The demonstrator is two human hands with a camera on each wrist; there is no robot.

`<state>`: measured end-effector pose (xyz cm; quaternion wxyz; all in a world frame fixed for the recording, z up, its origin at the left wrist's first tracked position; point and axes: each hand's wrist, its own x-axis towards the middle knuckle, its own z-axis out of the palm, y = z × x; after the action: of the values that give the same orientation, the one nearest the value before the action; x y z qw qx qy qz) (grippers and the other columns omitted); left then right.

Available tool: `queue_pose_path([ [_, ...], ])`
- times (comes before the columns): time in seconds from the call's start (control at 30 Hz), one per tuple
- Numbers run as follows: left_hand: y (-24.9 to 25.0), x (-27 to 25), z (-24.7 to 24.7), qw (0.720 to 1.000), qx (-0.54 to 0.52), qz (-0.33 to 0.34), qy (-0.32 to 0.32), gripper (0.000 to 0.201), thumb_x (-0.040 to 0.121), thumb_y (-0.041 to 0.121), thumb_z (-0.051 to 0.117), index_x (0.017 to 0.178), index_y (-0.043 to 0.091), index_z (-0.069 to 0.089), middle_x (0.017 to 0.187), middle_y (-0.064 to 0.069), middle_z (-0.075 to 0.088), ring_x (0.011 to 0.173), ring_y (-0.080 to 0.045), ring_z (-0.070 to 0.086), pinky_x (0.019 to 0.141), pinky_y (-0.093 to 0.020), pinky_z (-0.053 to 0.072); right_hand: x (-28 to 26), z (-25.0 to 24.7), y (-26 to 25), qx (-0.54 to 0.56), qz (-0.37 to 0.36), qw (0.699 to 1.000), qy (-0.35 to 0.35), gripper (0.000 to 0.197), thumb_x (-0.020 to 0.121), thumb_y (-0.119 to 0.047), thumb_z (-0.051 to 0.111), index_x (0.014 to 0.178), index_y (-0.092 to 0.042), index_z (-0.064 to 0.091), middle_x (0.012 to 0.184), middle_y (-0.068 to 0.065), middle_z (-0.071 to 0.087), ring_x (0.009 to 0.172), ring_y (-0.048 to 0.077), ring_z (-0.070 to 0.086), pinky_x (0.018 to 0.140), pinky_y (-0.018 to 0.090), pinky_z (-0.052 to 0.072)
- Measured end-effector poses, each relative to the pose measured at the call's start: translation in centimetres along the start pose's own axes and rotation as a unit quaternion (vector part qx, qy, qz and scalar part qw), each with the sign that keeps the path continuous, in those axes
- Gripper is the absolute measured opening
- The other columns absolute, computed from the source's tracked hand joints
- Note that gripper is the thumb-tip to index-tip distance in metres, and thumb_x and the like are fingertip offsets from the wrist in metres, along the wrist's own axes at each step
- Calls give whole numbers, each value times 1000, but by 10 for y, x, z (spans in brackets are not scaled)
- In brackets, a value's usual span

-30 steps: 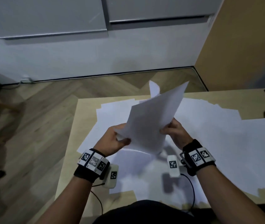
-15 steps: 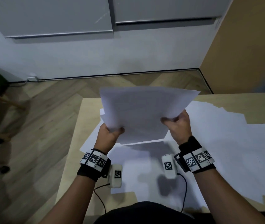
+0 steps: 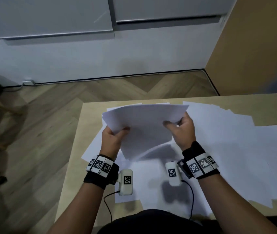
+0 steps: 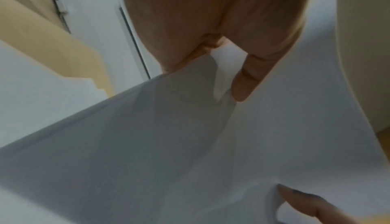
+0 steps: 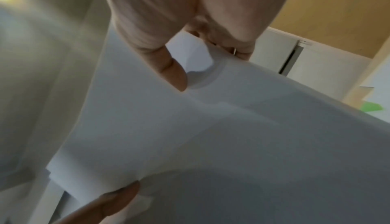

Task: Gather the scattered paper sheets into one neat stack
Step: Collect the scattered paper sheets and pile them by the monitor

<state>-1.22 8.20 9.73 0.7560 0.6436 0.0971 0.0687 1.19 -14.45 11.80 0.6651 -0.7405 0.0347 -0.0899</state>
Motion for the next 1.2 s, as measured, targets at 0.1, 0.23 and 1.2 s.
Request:
queue_pose_path([
  [0.1, 2, 3, -5, 999, -4, 32, -12, 36, 71, 10, 75, 104, -1, 63, 91, 0, 73, 85, -13, 66, 76, -23, 53, 0, -3, -1, 34, -30, 999, 22, 40, 77, 8, 74, 95, -25, 60, 88, -5, 70, 80, 6, 68, 73, 19, 54],
  [0.23, -26, 5, -6, 995, 89, -1, -50, 25, 78, -6, 69, 95, 11, 61, 89, 10, 69, 83, -5, 62, 77, -25, 49, 0, 1, 37, -20, 50, 998, -6, 33, 77, 2, 76, 99, -19, 62, 92, 0, 70, 87, 17, 67, 76, 31, 53],
  [1.2, -119, 22, -59, 894, 350, -278, 1, 27, 84, 24, 69, 110, 16, 67, 103, -3, 70, 96, -19, 63, 79, -25, 47, -40, -7, 127, -111, 257, 959, -49, 30, 85, -17, 74, 114, -13, 66, 103, -3, 68, 97, 17, 65, 78, 19, 47],
])
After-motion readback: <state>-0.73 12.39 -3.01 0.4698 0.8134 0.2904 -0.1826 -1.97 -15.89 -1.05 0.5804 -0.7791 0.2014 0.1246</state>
